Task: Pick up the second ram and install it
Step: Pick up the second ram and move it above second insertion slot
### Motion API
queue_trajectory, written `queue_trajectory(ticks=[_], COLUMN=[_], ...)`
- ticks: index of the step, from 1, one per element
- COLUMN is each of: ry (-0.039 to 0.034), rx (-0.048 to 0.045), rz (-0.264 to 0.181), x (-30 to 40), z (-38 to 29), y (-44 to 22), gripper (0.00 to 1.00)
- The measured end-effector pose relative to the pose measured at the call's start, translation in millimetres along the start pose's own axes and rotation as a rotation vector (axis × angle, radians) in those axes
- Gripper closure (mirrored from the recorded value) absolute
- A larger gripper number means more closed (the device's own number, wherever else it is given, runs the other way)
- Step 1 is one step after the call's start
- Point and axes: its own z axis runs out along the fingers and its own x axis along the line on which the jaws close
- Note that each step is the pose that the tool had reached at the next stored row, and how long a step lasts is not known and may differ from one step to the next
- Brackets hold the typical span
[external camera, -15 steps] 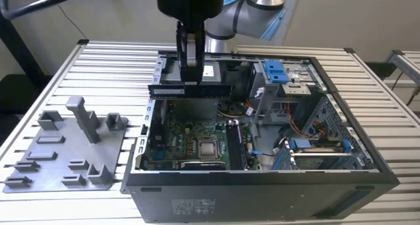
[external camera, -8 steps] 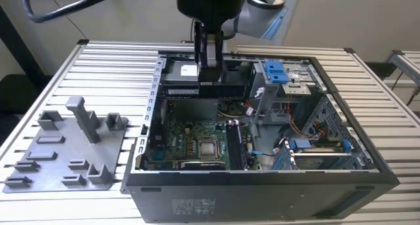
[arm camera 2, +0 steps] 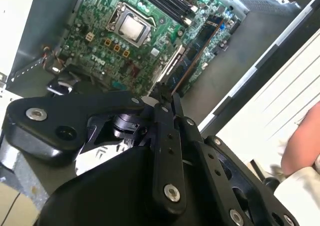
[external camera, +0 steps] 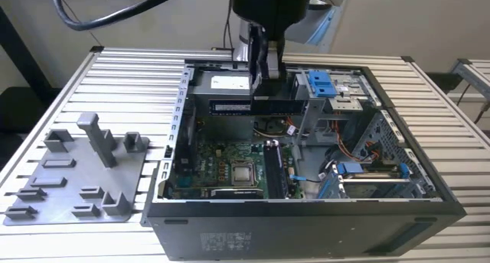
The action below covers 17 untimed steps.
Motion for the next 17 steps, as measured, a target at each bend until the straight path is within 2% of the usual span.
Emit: queue_trajectory(ticks=[17], ry=[0.0000], rx=[-0.0005], rz=[0.000], x=[2.2], z=[0.7], y=[-56.7], gripper=[0.86])
